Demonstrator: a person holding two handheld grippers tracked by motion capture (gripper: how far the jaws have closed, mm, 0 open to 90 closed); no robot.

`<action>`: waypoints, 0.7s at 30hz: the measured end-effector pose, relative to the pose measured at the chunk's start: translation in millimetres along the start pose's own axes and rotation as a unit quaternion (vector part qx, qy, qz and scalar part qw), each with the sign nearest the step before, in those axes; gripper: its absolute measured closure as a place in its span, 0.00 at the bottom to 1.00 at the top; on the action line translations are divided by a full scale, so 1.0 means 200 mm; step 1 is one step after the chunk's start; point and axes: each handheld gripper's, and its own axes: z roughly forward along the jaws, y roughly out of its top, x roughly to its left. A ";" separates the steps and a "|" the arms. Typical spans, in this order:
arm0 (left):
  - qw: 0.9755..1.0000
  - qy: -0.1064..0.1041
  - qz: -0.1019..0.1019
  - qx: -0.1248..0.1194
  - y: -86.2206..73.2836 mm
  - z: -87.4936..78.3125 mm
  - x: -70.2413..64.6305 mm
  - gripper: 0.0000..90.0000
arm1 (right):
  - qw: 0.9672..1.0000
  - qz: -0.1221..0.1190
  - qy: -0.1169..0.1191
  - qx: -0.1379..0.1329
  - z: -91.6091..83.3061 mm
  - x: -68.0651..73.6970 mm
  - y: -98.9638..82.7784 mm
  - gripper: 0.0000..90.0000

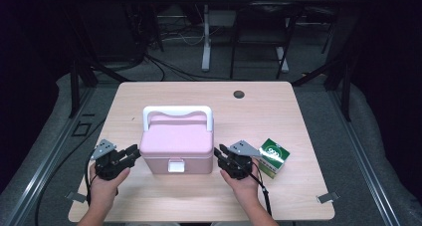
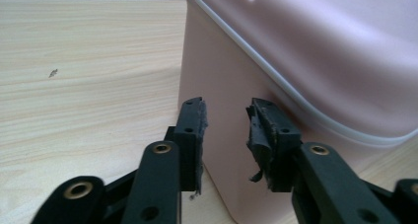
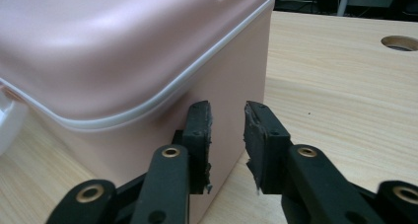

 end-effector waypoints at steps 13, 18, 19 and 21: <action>1.000 0.003 0.014 0.006 0.01 0.00 -0.05 0.97 | 1.000 -0.011 0.010 0.004 -0.01 0.04 0.00 1.00; 1.000 0.010 0.013 0.009 0.01 0.00 -0.07 0.99 | 1.000 -0.015 -0.002 0.003 -0.01 0.05 0.00 1.00; 1.000 0.008 0.013 0.011 0.01 0.00 -0.07 0.99 | 1.000 -0.014 -0.002 0.003 -0.01 0.05 0.00 1.00; 1.000 0.004 0.015 0.016 0.02 0.00 -0.07 0.99 | 1.000 -0.013 0.001 0.005 -0.01 0.04 0.00 1.00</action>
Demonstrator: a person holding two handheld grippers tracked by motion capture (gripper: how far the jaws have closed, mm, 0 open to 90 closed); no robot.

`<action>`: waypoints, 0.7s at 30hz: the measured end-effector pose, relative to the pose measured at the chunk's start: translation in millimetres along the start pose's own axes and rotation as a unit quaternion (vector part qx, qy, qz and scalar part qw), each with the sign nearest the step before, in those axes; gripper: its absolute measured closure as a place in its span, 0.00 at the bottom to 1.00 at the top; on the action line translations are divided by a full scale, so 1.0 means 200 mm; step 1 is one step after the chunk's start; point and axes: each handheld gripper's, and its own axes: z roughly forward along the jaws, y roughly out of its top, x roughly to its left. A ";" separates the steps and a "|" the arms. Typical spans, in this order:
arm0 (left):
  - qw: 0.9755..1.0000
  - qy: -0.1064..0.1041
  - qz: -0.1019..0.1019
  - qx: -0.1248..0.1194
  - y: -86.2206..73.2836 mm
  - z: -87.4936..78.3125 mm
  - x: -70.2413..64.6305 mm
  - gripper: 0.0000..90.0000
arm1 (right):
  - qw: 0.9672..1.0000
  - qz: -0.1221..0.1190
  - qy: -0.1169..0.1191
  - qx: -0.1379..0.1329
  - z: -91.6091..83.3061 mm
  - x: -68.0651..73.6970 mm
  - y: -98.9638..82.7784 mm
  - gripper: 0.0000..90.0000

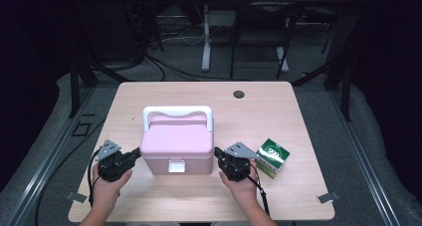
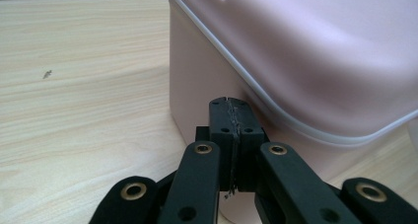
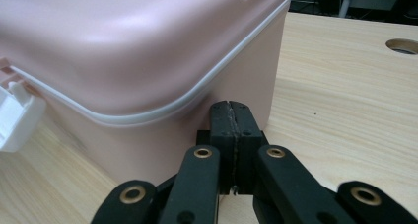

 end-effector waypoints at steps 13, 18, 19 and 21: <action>1.000 -0.013 0.013 0.013 0.01 0.01 -0.09 0.99 | 1.000 -0.006 -0.012 0.018 -0.08 -0.05 0.00 1.00; 0.999 -0.024 0.017 0.019 -0.01 -0.01 -0.14 0.99 | 1.000 -0.008 -0.010 0.023 -0.14 -0.05 -0.02 1.00; 0.999 -0.027 0.018 0.019 -0.02 -0.02 -0.15 0.99 | 1.000 -0.010 -0.007 0.022 -0.16 -0.05 -0.03 1.00; 0.999 -0.033 0.021 0.021 -0.03 -0.03 -0.17 0.99 | 1.000 -0.011 -0.006 0.026 -0.18 -0.05 -0.04 1.00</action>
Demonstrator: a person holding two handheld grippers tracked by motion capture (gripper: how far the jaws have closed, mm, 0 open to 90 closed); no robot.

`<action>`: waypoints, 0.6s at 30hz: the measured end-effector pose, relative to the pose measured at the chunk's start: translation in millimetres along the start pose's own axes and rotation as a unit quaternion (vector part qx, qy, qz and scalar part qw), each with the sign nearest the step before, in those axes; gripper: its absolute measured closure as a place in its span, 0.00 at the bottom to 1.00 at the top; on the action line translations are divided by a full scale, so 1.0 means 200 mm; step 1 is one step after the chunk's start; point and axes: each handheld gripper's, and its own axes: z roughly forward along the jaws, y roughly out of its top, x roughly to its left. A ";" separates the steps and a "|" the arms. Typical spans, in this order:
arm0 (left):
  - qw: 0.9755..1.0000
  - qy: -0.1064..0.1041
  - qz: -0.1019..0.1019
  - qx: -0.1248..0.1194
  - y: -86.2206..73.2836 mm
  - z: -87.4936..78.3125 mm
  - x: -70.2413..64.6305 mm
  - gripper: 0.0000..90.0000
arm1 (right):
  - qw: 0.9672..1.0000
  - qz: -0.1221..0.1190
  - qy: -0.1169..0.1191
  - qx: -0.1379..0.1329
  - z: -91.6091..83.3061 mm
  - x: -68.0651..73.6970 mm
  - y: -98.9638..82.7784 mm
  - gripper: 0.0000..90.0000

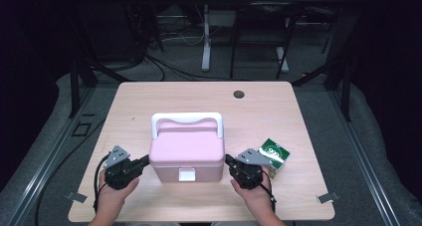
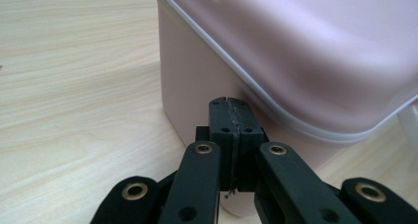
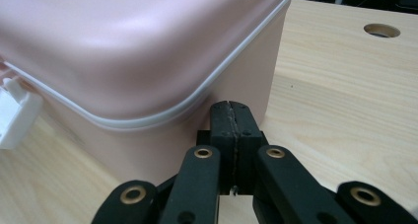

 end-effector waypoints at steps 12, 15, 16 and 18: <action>0.999 -0.029 0.018 0.006 -0.08 -0.10 -0.12 0.99 | 1.000 0.003 0.003 0.004 -0.20 0.05 -0.10 1.00; 1.000 -0.027 0.011 -0.006 -0.10 -0.11 -0.13 0.99 | 1.000 0.001 0.000 -0.001 -0.22 0.07 -0.12 1.00; 1.000 -0.029 0.008 -0.007 -0.10 -0.11 -0.13 0.99 | 1.000 -0.002 -0.004 -0.003 -0.23 0.08 -0.13 1.00; 1.000 -0.029 0.006 -0.007 -0.10 -0.11 -0.13 0.99 | 1.000 -0.003 -0.006 -0.016 -0.23 0.09 -0.14 1.00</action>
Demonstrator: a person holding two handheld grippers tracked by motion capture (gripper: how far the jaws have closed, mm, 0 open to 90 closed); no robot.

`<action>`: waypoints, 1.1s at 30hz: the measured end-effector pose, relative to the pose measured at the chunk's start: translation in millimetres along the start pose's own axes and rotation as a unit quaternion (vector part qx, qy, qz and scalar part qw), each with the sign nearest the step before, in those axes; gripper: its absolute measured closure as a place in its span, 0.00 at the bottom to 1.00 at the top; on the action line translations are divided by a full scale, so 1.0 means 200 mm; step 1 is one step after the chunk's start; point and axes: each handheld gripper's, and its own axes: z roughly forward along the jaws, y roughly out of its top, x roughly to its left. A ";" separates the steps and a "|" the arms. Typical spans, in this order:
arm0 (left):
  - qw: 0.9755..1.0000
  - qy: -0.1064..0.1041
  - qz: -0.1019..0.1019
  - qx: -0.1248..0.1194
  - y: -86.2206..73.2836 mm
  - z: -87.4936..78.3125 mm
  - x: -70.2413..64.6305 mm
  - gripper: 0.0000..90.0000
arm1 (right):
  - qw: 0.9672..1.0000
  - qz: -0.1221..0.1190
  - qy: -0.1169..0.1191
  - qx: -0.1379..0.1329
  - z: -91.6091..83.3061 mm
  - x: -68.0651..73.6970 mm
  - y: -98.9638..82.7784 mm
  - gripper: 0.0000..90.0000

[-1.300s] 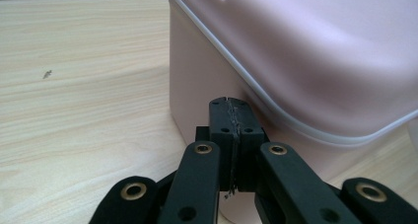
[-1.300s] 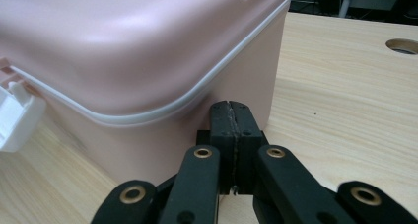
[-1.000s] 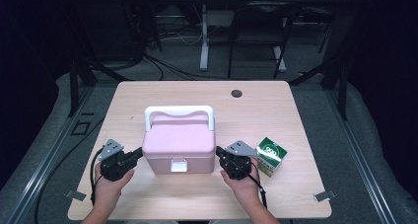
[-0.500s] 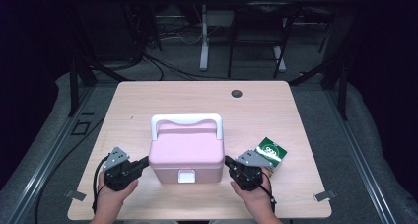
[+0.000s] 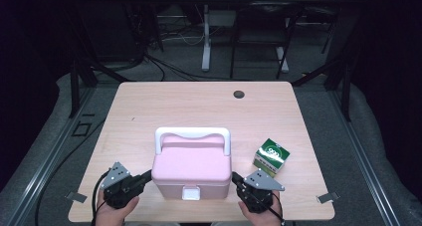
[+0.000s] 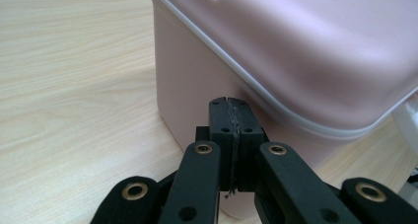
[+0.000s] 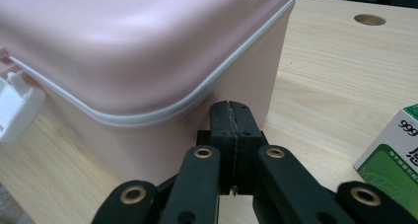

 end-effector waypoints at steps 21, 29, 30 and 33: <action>1.000 -0.021 -0.017 0.004 0.00 -0.02 0.05 0.84 | 1.000 0.007 0.018 0.007 -0.03 -0.05 0.01 0.85; 0.999 -0.021 -0.029 -0.007 0.08 -0.07 0.11 0.67 | 1.000 0.006 0.011 0.016 -0.06 -0.08 0.08 0.74; 0.999 -0.022 -0.027 -0.008 0.09 -0.07 0.11 0.66 | 1.000 0.014 0.018 0.014 -0.07 -0.10 0.09 0.73; 1.000 -0.024 -0.015 -0.010 0.14 -0.09 0.11 0.63 | 0.999 0.019 0.037 -0.004 -0.08 -0.12 0.14 0.72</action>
